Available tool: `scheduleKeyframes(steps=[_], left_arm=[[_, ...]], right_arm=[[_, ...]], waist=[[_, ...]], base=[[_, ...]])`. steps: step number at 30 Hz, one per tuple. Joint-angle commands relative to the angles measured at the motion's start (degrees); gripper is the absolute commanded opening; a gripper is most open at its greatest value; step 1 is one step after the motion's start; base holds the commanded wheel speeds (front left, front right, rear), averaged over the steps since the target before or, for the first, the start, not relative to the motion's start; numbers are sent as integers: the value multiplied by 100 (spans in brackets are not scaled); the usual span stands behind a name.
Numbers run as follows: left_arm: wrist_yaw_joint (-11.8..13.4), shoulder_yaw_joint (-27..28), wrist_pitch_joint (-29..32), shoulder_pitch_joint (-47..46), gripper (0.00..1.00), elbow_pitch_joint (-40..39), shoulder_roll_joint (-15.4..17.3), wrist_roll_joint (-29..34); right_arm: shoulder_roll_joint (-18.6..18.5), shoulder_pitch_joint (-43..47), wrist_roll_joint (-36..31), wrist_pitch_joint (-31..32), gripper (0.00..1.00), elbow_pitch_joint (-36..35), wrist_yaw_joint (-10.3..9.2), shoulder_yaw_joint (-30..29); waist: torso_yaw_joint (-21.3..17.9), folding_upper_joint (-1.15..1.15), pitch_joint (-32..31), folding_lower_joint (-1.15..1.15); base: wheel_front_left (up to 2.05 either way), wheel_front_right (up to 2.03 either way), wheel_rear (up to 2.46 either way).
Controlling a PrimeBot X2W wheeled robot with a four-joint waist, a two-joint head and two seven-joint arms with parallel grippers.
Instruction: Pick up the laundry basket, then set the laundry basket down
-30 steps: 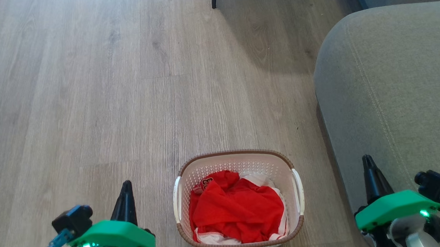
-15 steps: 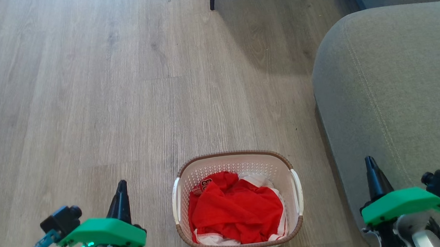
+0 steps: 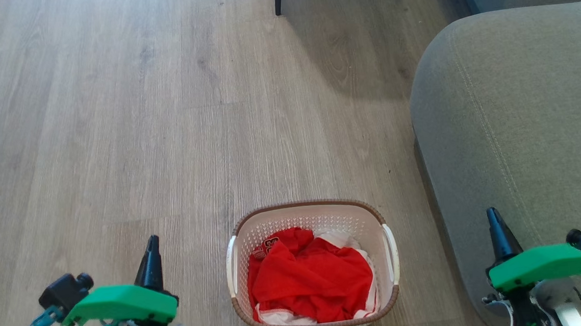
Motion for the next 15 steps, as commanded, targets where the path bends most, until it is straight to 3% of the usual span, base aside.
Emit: scheduleKeyframes(steps=[1,15], left_arm=[[-56,194,48,-324,0,-143,90,-171],[-176,419,276,-381,0,-122,96,-997]], right_arm=[[-89,-314,179,41,0,-152,21,-5],[-97,-381,1022,264,0,-77,25,-134]], waist=[[-4,0,-3,0],[-36,0,-26,0]], base=[[0,0,0],[0,0,0]])
